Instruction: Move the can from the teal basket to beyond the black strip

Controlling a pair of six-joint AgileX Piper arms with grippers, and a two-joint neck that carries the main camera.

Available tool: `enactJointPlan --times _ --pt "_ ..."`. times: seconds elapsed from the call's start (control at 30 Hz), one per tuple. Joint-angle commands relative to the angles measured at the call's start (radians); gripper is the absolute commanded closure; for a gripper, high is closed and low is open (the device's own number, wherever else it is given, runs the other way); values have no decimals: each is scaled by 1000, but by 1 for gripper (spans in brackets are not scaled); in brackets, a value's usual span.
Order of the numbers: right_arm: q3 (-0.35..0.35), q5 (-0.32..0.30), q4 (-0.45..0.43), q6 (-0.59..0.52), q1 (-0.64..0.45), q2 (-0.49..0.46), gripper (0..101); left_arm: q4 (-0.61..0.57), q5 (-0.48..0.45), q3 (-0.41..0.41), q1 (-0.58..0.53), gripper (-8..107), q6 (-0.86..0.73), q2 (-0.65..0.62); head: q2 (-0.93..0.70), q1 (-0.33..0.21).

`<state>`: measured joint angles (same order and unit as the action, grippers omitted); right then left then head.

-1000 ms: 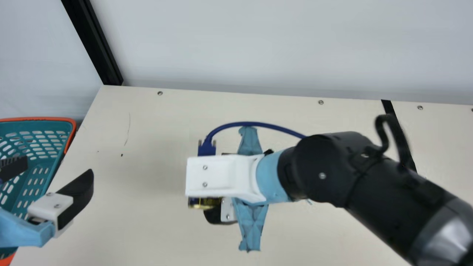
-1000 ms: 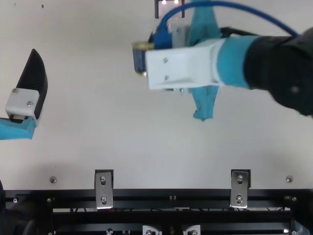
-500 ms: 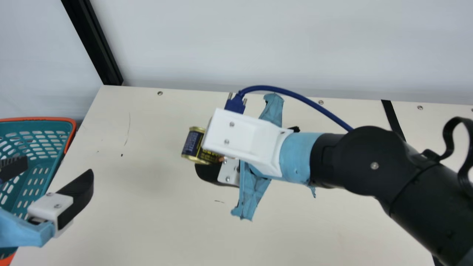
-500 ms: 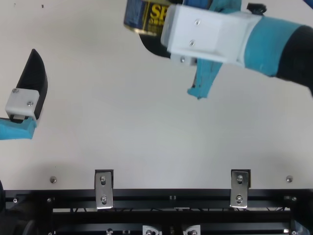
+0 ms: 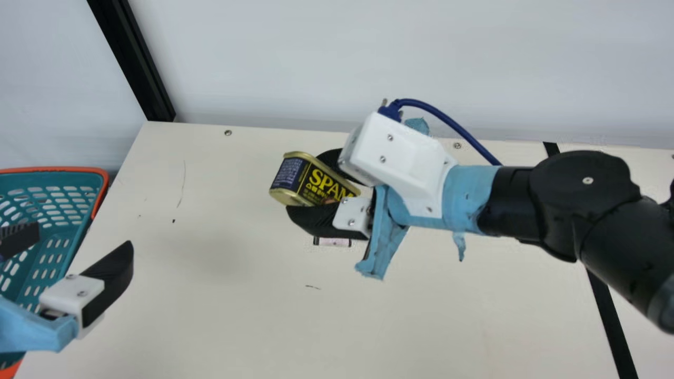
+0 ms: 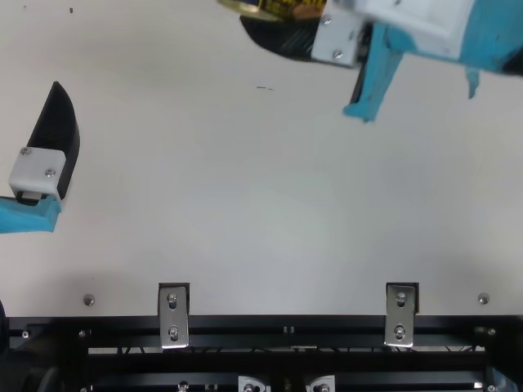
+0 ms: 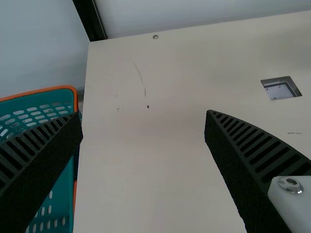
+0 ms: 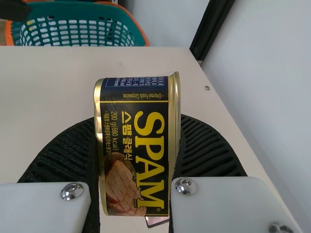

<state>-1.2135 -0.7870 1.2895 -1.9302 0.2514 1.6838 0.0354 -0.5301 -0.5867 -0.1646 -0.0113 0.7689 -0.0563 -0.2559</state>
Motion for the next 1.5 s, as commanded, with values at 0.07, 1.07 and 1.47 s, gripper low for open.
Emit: enactJointPlan --times 0.07,1.07,1.47 --pt "-13 -121 65 -91 -52 56 101 0 0 0 0 9 0 0 4 -6" --pt "-153 -161 108 -164 -62 295 101 0 0 0 0 9 0 0 4 -6" --pt "-108 -47 24 -149 -86 159 101 0 0 0 0 9 0 0 4 -6"
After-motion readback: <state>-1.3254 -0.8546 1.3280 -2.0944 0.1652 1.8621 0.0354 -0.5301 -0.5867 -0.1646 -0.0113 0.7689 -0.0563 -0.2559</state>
